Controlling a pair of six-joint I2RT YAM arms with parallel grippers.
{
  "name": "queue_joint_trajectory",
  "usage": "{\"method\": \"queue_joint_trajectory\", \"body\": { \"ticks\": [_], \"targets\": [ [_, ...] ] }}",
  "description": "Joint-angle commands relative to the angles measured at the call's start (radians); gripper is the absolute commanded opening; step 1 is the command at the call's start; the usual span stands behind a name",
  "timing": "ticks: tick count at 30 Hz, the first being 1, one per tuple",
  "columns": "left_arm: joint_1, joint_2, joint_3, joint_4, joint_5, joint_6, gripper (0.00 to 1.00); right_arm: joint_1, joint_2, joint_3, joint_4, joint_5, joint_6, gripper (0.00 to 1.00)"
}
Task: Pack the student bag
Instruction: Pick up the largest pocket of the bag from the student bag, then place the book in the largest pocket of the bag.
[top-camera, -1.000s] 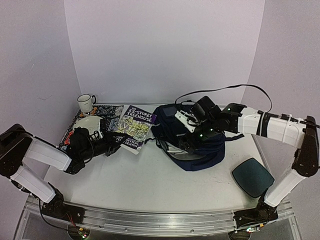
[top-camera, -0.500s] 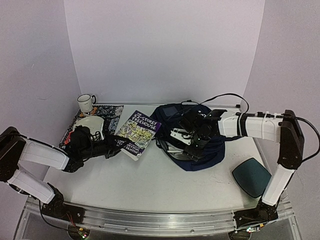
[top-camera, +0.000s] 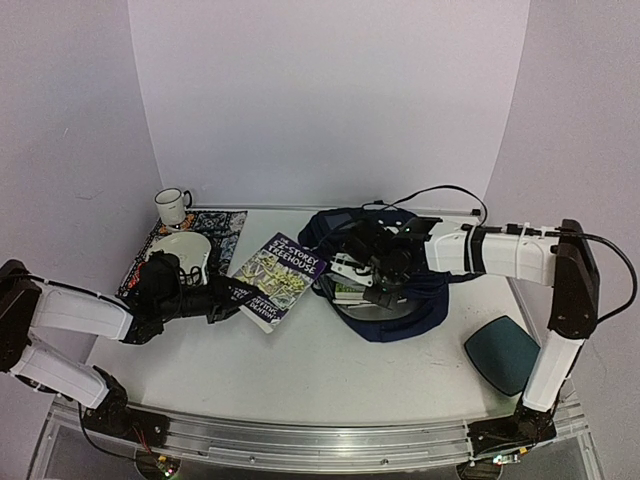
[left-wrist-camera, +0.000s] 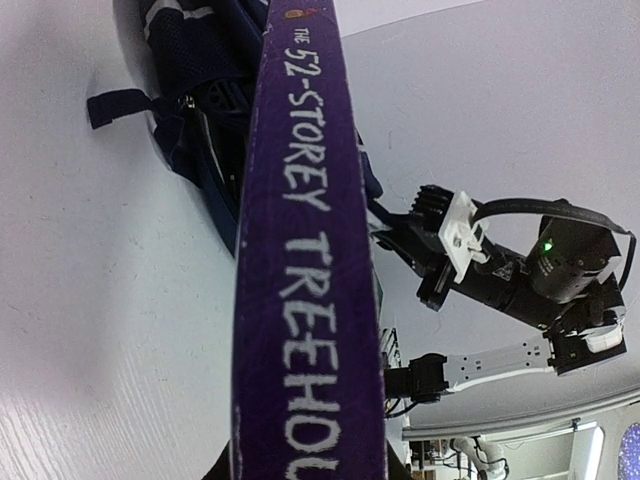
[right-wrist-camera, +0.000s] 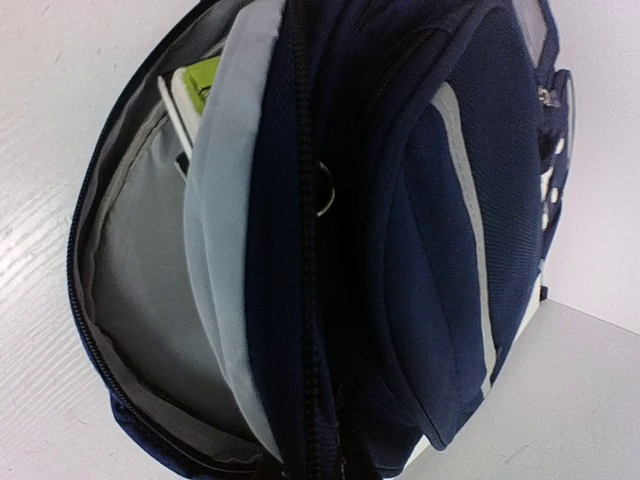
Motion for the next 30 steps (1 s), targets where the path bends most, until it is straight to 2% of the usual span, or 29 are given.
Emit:
{"method": "queue_joint_trajectory", "body": {
  "ticks": [1, 12, 20, 25, 30],
  "targets": [
    [0.004, -0.077, 0.046, 0.049, 0.089, -0.004, 0.00, 0.014, -0.025, 0.106, 0.056, 0.138, 0.014, 0.00],
    [-0.046, -0.060, 0.050, 0.022, 0.174, -0.050, 0.00, 0.031, 0.028, 0.268, 0.122, 0.219, 0.058, 0.00],
    [-0.156, 0.047, 0.136, 0.021, 0.157, -0.050, 0.00, 0.065, 0.079, 0.371, 0.134, 0.172, 0.096, 0.00],
    [-0.174, 0.114, 0.204, 0.021, 0.141, -0.041, 0.00, 0.110, 0.098, 0.398, 0.142, 0.170, 0.095, 0.00],
    [-0.174, 0.160, 0.207, 0.022, 0.093, -0.083, 0.00, 0.140, 0.086, 0.399, 0.146, 0.165, 0.105, 0.00]
  ]
}}
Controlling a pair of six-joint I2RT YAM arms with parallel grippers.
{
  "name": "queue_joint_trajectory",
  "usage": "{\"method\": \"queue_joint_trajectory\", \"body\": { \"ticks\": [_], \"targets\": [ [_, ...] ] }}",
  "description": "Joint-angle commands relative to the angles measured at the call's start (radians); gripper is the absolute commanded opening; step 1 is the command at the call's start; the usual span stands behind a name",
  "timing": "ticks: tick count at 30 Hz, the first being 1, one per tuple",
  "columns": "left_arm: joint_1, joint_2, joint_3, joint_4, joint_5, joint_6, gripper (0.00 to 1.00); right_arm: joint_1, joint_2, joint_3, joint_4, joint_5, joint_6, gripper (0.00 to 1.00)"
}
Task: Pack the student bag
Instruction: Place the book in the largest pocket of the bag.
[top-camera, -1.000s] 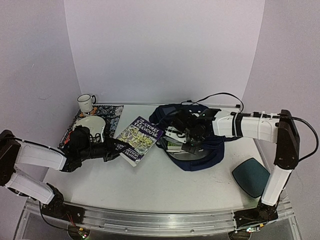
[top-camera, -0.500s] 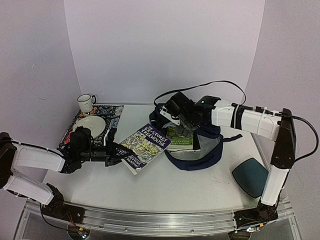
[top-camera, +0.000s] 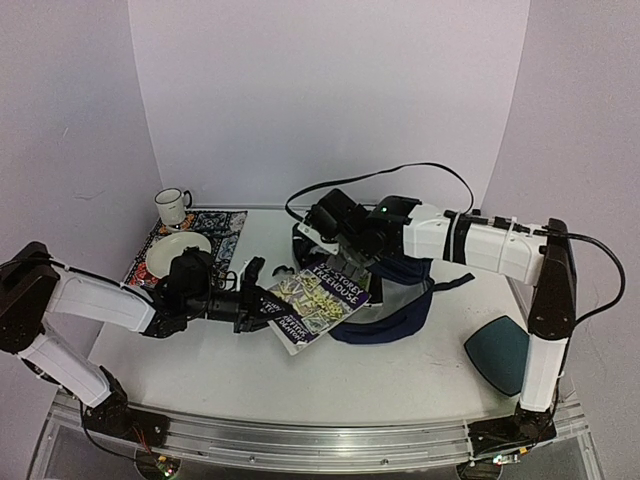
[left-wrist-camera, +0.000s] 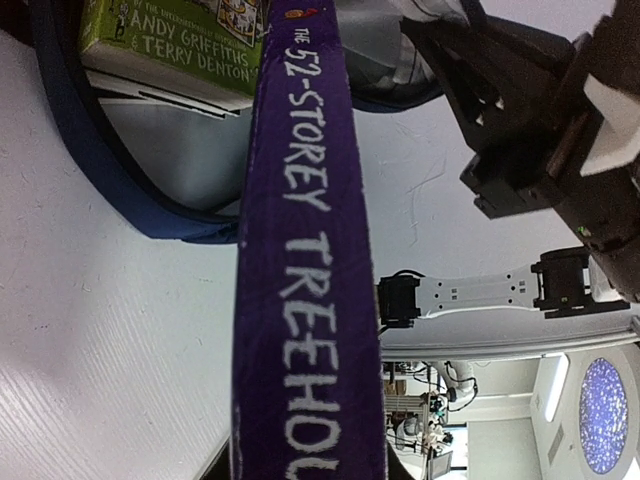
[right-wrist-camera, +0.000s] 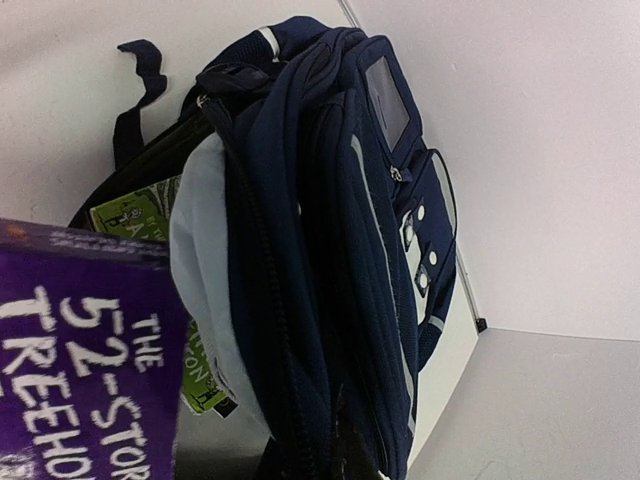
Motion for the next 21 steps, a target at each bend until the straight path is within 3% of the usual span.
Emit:
{"method": "queue_joint_trajectory", "body": {
  "ticks": [1, 7, 16, 21],
  "targets": [
    [0.000, 0.029, 0.049, 0.098, -0.036, -0.038, 0.00, 0.052, -0.039, 0.076, 0.121, -0.002, 0.037, 0.00],
    [0.001, 0.059, 0.086, 0.104, -0.089, -0.036, 0.00, 0.062, -0.057, 0.048, 0.144, -0.047, 0.063, 0.00],
    [0.000, 0.010, 0.162, 0.120, -0.021, -0.007, 0.00, 0.067, -0.073, 0.013, 0.155, -0.056, 0.084, 0.00],
    [0.001, 0.033, 0.150, 0.125, -0.106, -0.033, 0.00, 0.069, -0.072, 0.010, 0.161, -0.093, 0.102, 0.00]
  ]
}}
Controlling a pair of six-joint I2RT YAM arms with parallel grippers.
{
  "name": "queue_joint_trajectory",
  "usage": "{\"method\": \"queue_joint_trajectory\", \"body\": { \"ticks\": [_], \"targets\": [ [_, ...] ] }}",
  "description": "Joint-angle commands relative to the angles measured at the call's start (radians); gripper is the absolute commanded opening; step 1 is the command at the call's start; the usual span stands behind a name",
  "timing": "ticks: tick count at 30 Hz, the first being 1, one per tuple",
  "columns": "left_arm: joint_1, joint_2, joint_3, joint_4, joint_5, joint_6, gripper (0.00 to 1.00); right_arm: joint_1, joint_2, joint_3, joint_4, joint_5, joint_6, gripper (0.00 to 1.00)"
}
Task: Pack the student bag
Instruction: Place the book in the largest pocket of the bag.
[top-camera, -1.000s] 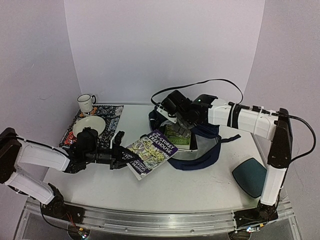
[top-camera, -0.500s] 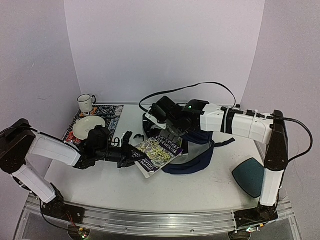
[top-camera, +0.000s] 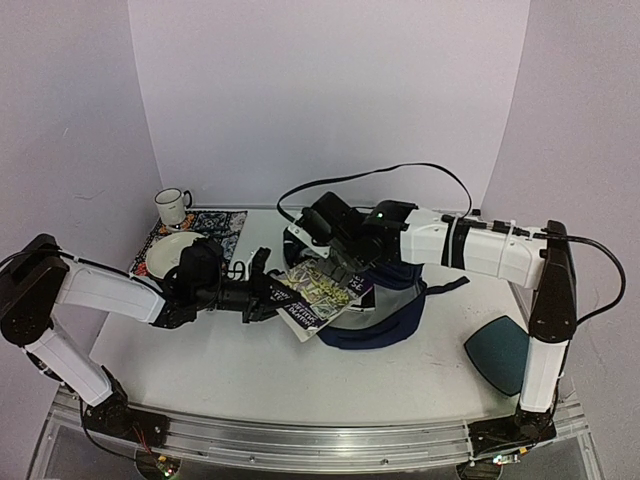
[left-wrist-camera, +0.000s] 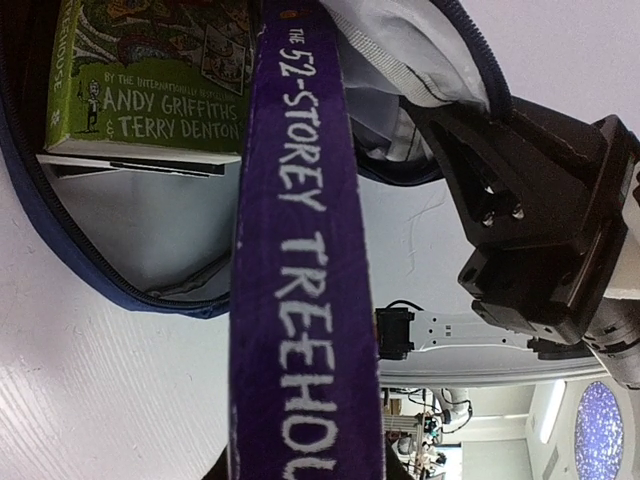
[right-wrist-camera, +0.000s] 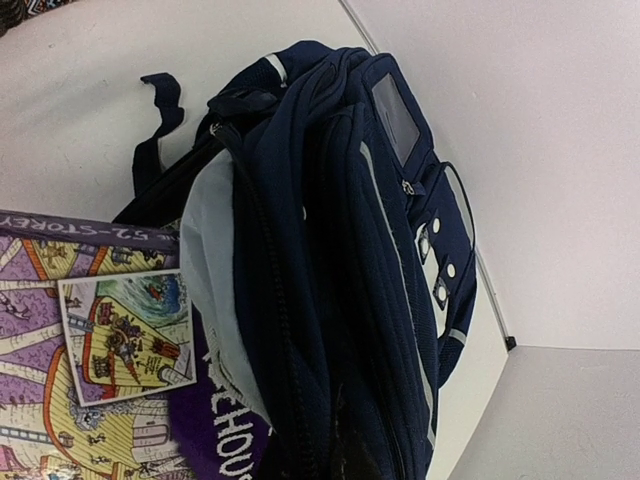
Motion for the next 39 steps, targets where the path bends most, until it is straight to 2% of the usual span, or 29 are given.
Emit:
{"method": "queue_joint_trajectory", "body": {
  "ticks": [1, 11, 21, 30, 35, 39],
  "targets": [
    [0.004, -0.023, 0.051, 0.147, -0.080, 0.002, 0.00, 0.029, -0.070, 0.012, 0.118, -0.058, 0.047, 0.00],
    [0.014, 0.066, 0.004, 0.347, -0.224, -0.104, 0.00, 0.039, -0.071, -0.022, 0.120, -0.103, 0.094, 0.00],
    [-0.012, 0.196, -0.009, 0.425, -0.385, -0.233, 0.00, 0.074, -0.068, -0.010, 0.122, -0.185, 0.113, 0.00],
    [-0.072, 0.246, 0.089, 0.431, -0.539, -0.207, 0.00, 0.127, -0.064, 0.027, 0.145, -0.278, 0.074, 0.00],
    [-0.096, 0.316, 0.141, 0.455, -0.632, -0.216, 0.00, 0.138, -0.079, 0.004, 0.161, -0.294, 0.080, 0.00],
    [-0.121, 0.364, 0.183, 0.487, -0.693, -0.161, 0.00, 0.138, -0.087, -0.024, 0.179, -0.274, 0.091, 0.00]
  ]
}}
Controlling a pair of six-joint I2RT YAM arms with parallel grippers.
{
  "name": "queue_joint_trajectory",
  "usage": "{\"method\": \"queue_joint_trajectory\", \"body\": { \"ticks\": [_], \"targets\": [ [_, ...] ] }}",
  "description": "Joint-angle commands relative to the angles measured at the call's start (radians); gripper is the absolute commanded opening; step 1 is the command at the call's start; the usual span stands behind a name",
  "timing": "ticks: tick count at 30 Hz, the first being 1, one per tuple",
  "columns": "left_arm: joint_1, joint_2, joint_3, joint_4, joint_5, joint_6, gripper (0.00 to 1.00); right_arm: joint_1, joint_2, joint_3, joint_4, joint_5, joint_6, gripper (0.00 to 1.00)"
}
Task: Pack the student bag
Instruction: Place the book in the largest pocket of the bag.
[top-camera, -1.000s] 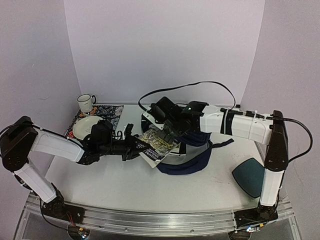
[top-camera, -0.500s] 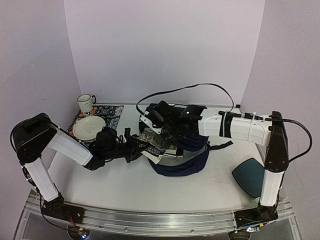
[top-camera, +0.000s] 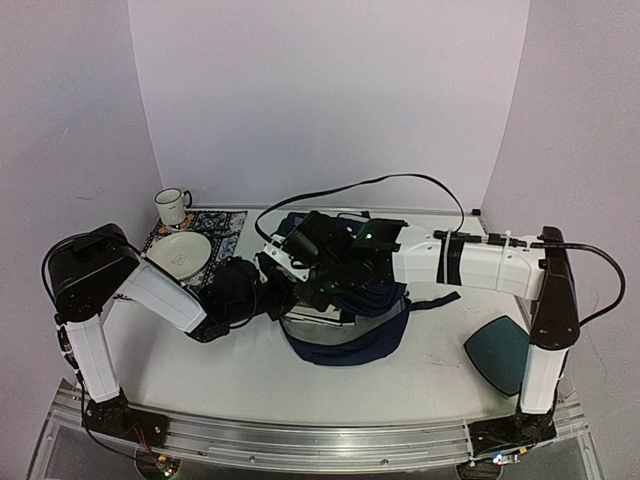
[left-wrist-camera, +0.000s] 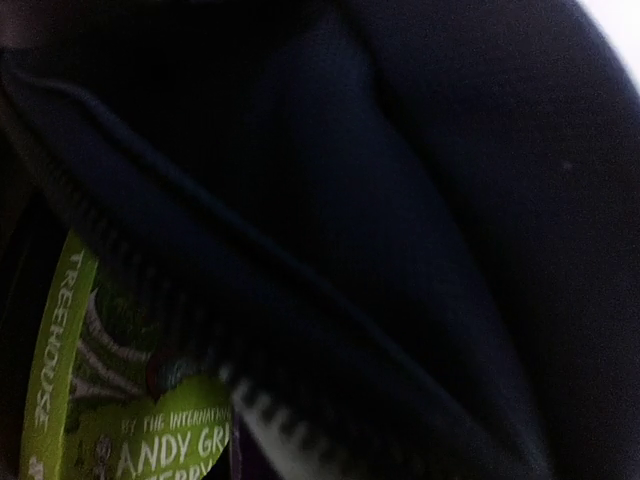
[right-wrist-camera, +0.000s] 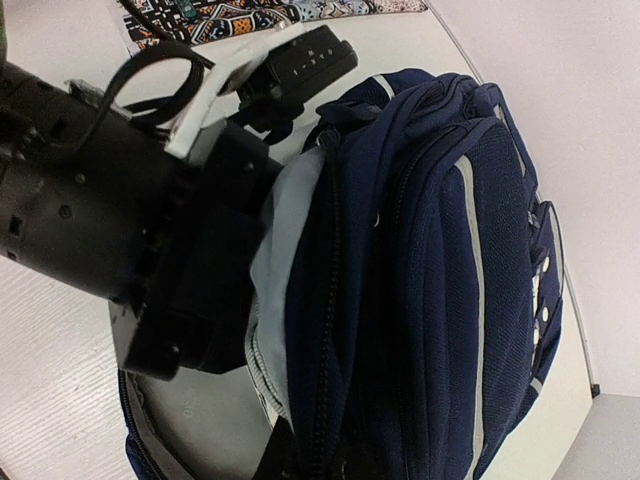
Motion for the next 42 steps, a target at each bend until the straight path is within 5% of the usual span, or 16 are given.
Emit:
{"method": "queue_joint_trajectory", "body": {
  "ticks": [1, 5, 13, 21, 28, 38, 42],
  "targets": [
    [-0.027, 0.045, 0.102, 0.160, -0.133, 0.085, 0.01, 0.043, -0.086, 0.010, 0.117, -0.054, 0.004, 0.00],
    [-0.045, 0.066, 0.054, 0.160, -0.177, 0.093, 0.10, 0.043, -0.100, -0.025, 0.120, -0.020, 0.004, 0.00],
    [-0.096, 0.005, -0.029, 0.153, -0.221, 0.205, 0.57, 0.043, -0.121, -0.057, 0.128, 0.006, 0.005, 0.00],
    [-0.134, -0.133, -0.118, 0.043, -0.223, 0.294, 0.76, 0.042, -0.133, -0.069, 0.132, 0.065, -0.017, 0.00],
    [-0.156, -0.206, -0.128, -0.098, -0.234, 0.323, 0.76, 0.042, -0.117, -0.068, 0.138, 0.082, -0.021, 0.01],
    [-0.157, -0.119, -0.007, -0.127, -0.206, 0.373, 0.30, 0.040, -0.111, -0.071, 0.143, 0.096, -0.026, 0.01],
    [-0.157, -0.053, 0.069, -0.129, -0.172, 0.405, 0.31, 0.037, -0.108, -0.078, 0.146, 0.110, -0.034, 0.00]
  ]
}}
